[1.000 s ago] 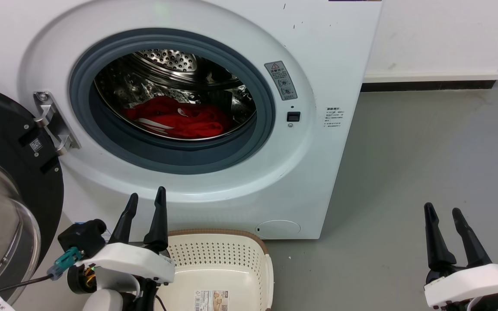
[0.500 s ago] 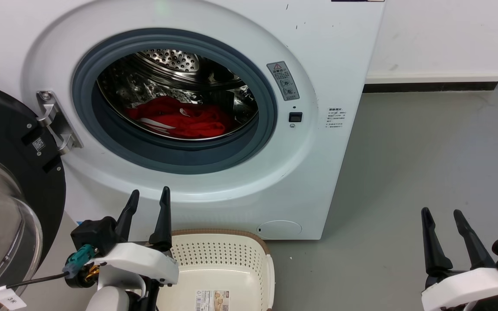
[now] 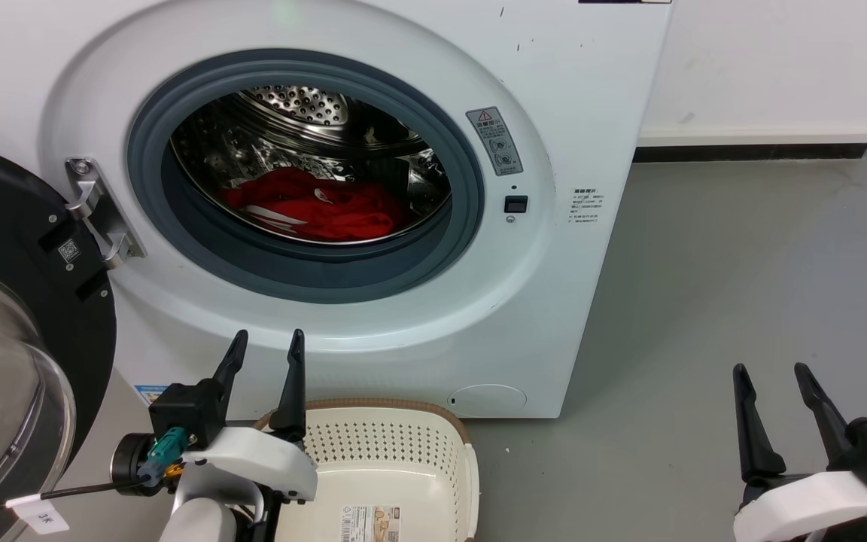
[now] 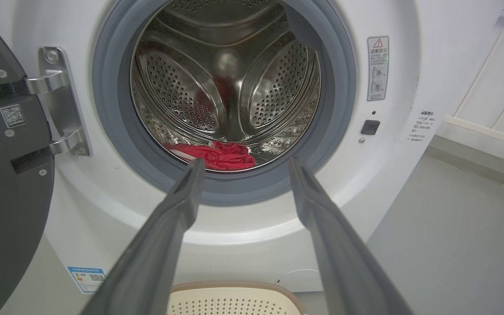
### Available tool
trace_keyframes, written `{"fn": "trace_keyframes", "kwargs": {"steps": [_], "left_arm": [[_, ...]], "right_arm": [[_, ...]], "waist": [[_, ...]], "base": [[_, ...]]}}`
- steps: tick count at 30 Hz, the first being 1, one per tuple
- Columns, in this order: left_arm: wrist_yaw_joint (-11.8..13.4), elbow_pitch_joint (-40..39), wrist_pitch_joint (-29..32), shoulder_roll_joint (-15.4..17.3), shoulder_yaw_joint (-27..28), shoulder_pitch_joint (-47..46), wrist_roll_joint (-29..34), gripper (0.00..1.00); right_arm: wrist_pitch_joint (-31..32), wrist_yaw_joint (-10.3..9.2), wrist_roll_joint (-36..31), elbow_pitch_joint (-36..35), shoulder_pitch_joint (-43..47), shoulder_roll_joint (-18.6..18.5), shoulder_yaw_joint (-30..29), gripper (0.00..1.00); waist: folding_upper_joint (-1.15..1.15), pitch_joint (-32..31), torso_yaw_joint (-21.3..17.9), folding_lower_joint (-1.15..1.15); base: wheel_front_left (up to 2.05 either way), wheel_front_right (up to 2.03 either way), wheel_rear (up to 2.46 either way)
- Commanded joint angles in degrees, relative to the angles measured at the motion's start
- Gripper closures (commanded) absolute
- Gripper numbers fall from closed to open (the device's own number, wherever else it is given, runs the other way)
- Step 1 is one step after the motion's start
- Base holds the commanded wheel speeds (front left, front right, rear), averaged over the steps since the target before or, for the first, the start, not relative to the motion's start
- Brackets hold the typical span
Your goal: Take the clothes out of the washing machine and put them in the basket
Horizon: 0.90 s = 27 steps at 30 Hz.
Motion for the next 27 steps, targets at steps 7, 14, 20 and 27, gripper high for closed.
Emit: {"fn": "trace_keyframes", "kwargs": {"steps": [7, 14, 20, 27], "left_arm": [[0.81, 0.53, -1.22, 0.30, -0.11, -1.07, 3.82, 0.00], [1.31, 1.20, -1.98, 0.07, -0.17, -0.83, 6.45, 0.00], [1.54, 1.44, -2.57, 0.00, -0.08, -0.79, 8.65, 0.00], [1.71, 1.87, -3.28, -0.20, 0.08, -0.63, 10.76, 0.00]], "right_arm": [[-0.83, -0.01, -4.75, -0.74, 0.70, 0.05, 0.13, 0.00], [-1.14, -0.02, -8.07, -0.82, 1.08, 0.06, 0.39, 0.00], [-1.42, -0.02, -10.57, -1.10, 1.23, 0.06, 0.23, 0.00], [-1.67, -0.03, -12.88, -1.21, 1.42, 0.07, 0.21, 0.00]], "waist": [[0.00, -0.02, 0.21, 0.00], [0.00, -0.14, 0.39, 0.00], [0.00, -0.20, 0.54, 0.00], [0.00, -0.27, 0.63, 0.00]], "base": [[0.00, 0.00, 0.00], [0.00, 0.00, 0.00], [0.00, 0.00, 0.00], [0.00, 0.00, 0.00]]}}
